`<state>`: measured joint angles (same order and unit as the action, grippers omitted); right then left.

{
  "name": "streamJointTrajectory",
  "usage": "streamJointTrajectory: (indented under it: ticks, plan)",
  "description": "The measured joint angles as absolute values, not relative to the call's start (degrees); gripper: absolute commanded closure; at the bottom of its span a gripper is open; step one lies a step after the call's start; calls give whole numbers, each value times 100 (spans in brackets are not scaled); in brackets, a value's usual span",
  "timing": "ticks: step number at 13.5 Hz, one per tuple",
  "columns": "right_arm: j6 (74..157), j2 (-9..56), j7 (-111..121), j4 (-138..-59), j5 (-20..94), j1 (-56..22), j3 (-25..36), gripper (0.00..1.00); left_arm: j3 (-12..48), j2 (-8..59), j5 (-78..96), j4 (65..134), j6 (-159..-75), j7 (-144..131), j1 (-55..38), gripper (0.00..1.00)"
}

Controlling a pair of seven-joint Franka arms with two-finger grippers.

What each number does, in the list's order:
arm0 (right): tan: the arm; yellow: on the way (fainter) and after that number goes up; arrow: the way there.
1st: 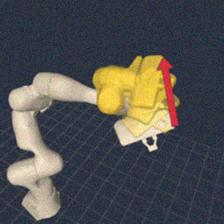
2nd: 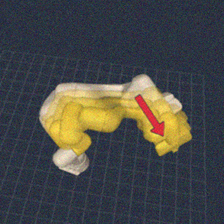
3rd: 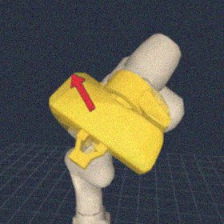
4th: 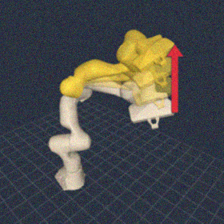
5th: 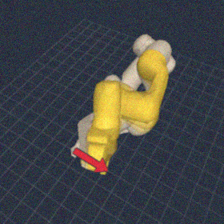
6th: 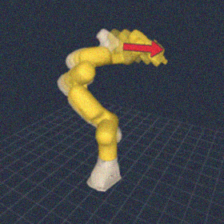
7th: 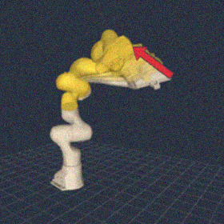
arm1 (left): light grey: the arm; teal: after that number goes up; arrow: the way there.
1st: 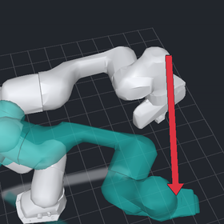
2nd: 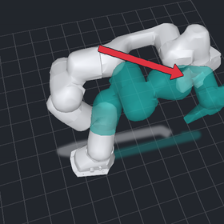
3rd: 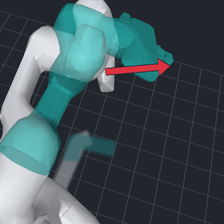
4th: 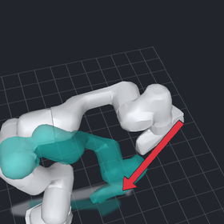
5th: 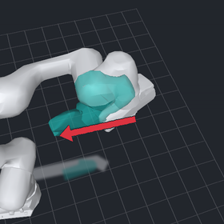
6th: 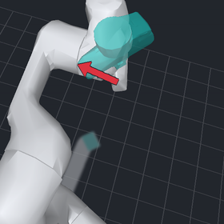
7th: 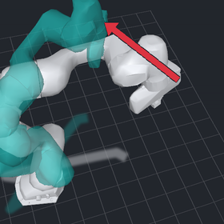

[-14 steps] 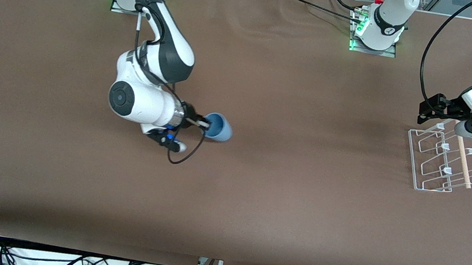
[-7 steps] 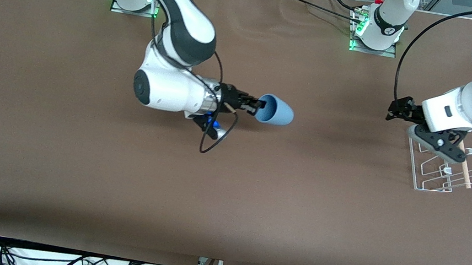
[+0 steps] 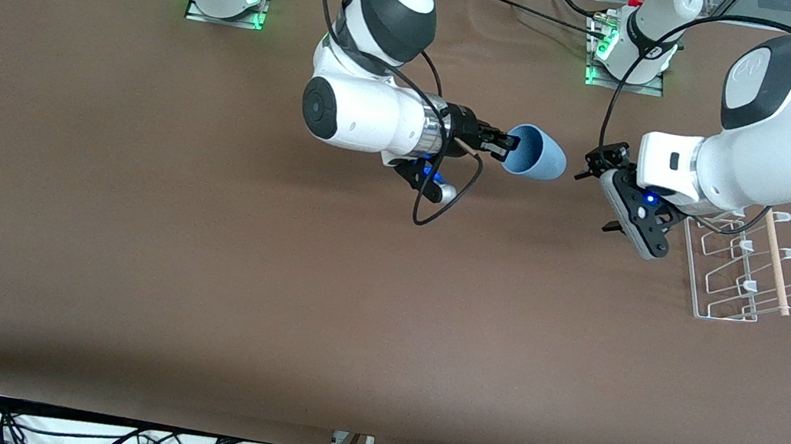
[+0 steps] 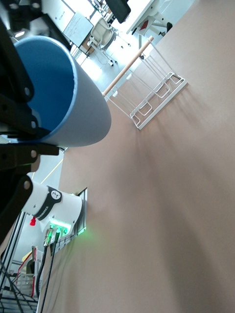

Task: Transfer cup to left arm and place on rack
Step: 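Lift the cup with the right gripper while the left gripper approaches, then grasp the cup rim with the left gripper beside the right gripper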

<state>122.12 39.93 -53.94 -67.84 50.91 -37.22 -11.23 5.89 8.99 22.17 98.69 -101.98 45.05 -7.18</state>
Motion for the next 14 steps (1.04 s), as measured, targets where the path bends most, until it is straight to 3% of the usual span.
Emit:
streamJointTrajectory:
  ticks: [7,12,13,14]
  plan:
    - [12245,3999,-5425,-6740,5091,-3722,-1106,100,557,864,2762,9869,-9773,6750,-710,0]
    - [12247,3999,-5427,-6732,5091,-3721,-1105,100,900,720,2834,10126,-9689,7012,-716,2]
    - [12247,3999,-5428,-6732,5091,-3720,-1103,100,911,704,2835,10217,-9717,7035,-716,10]
    - [12247,3999,-5428,-6732,5091,-3719,-1102,100,920,701,2836,10325,-9821,7117,-716,28]
